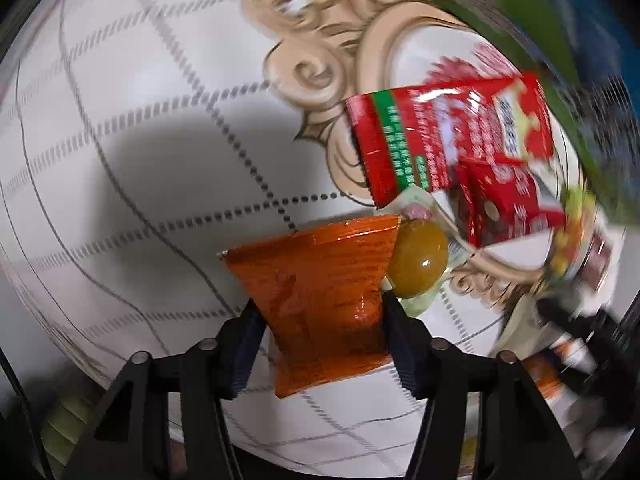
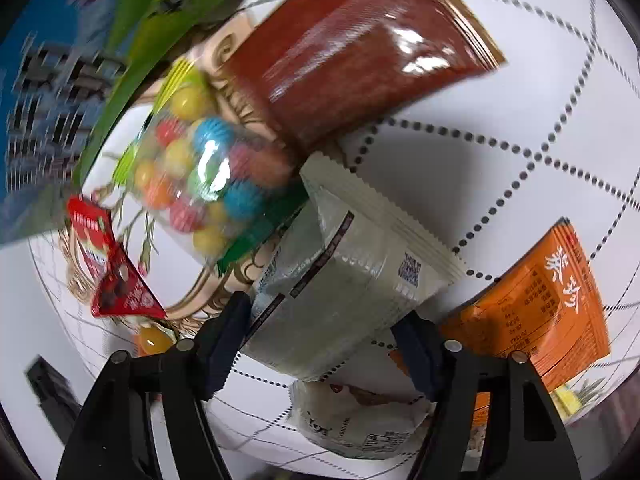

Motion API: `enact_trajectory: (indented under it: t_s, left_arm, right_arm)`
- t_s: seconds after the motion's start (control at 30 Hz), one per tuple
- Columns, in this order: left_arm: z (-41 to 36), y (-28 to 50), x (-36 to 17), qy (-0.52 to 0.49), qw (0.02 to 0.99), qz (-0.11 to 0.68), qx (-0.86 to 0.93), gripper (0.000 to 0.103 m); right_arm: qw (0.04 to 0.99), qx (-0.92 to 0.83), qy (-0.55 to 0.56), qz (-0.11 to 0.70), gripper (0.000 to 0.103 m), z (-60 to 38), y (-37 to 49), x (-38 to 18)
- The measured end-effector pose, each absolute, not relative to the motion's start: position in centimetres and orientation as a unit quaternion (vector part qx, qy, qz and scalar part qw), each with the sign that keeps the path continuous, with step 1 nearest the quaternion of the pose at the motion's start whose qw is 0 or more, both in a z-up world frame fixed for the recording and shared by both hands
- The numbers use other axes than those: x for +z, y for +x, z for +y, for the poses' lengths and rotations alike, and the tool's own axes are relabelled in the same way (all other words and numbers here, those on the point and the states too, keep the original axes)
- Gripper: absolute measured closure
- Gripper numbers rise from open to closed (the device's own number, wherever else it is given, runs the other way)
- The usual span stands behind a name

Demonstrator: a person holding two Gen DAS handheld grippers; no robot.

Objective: Organize snacks
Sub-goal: 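Grasp the orange bag with left tool while right tool grasps white bread packet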

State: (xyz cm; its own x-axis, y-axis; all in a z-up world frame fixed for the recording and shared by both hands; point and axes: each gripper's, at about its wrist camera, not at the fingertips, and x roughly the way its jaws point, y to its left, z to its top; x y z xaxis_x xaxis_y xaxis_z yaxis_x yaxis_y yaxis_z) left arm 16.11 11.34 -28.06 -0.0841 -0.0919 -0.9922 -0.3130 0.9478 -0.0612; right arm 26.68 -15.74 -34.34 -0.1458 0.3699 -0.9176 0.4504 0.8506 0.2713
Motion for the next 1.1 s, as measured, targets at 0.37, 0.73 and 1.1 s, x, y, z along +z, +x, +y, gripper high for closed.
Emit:
enact_trajectory:
  t_s: [0.37,0.73,1.1]
  left_arm:
    - [9.9,17.6,-29.1,0.014,0.665,0.747,-0.006,0.046]
    - [13.0,16.9,-30.1,-0.091,0.67,0.736,0.034,0.051]
    - [9.3,16.1,-30.3,-0.021,0.682,0.73,0.044,0.052]
  right_arm:
    - [0.658,0.102,-0.127,0.736,0.045,-1.9,25.3,-30.5]
    - [0.64,0.018,0.146,0.754,0.044,-7.5,25.7,-30.3]
    - [0.65,0.052,0.056,0.756,0.048,-4.6,26.2,-30.2]
